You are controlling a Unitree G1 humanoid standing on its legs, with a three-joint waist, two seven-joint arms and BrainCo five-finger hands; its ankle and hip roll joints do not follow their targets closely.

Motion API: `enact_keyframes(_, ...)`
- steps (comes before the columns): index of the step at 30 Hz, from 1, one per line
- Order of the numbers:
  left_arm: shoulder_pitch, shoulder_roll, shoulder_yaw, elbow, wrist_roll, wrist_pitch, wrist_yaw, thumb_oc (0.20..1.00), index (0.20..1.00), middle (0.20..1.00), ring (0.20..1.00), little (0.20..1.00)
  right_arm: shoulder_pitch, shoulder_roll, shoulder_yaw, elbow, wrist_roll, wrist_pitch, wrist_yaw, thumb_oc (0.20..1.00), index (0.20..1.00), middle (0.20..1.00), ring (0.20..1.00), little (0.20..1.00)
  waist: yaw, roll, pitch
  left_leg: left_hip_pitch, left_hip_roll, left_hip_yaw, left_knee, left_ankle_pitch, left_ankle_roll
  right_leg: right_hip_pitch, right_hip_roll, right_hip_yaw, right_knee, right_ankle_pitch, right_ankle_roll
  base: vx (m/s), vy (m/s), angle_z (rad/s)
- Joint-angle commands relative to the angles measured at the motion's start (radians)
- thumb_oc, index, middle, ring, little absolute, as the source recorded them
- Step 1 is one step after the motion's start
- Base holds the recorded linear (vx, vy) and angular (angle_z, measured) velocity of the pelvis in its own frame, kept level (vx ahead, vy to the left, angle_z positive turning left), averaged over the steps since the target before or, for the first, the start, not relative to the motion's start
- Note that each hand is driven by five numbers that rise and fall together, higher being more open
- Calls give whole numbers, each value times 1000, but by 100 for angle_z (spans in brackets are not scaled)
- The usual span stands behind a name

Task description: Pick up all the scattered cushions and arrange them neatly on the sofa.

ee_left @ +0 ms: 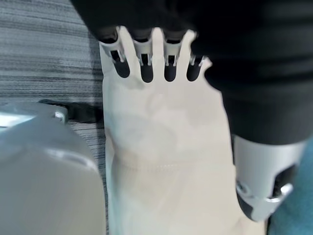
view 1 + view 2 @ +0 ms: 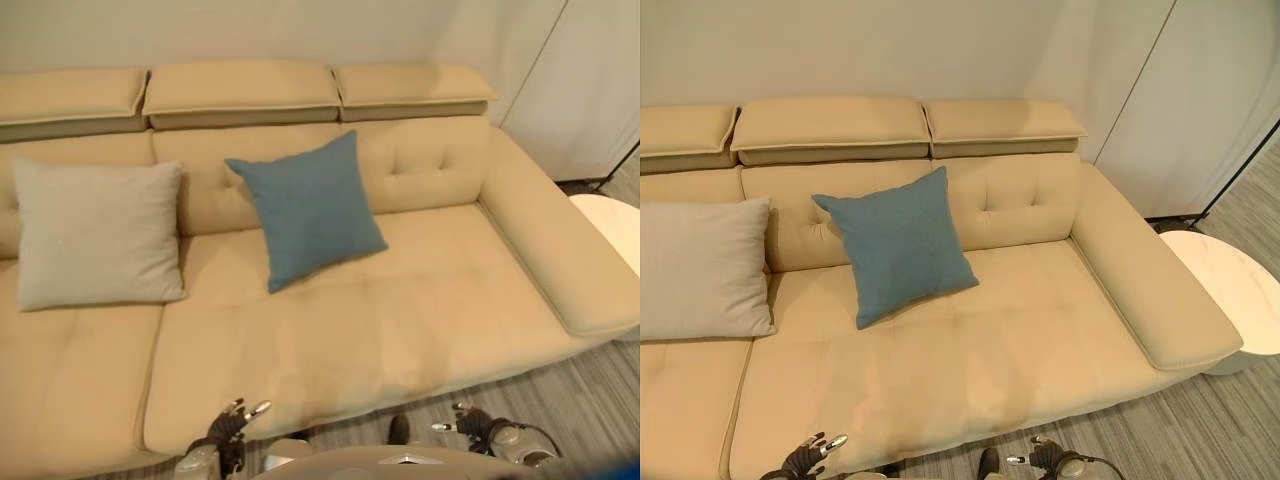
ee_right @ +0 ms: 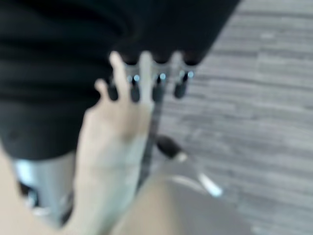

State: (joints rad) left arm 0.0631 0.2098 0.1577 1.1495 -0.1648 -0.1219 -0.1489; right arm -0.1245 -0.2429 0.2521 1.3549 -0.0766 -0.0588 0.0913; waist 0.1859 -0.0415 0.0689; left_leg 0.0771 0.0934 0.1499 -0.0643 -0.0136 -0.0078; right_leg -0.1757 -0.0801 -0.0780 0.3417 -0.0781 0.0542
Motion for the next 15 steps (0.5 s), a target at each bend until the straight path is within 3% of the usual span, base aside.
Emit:
enact_keyframes(1, -30, -29, 29, 0, 19, -30, 7, 1000, 1000, 1000, 1000, 1000, -56, -46, -6, 2, -29, -23, -20, 1000, 1000, 1000, 1000, 1000, 37, -29, -36, -32, -82, -123, -16, 108, -59, 257, -19, -7, -401, 172, -14, 52, -154, -20)
enact_keyframes(7, -19, -60, 75, -17, -2, -36, 17, 1000, 1000, 1000, 1000, 1000, -33, -48, -11, 5, -28, -30, -24, 1000, 1000, 1000, 1000, 1000, 32, -18, -56, -47, -47, -107, -23, 96, -48, 231, 20, -6, -429, 121, -19, 38, -118, -6)
enact_keyframes(15, -19, -70, 89, 28, -2, -36, 25, 1000, 1000, 1000, 1000, 1000, -39, -46, -14, 0, -10, -32, -25, 1000, 1000, 1000, 1000, 1000, 23, -13, -80, -70, -42, -96, -23, 83, -42, 215, 39, -10, -429, 102, -18, 3, -44, 3)
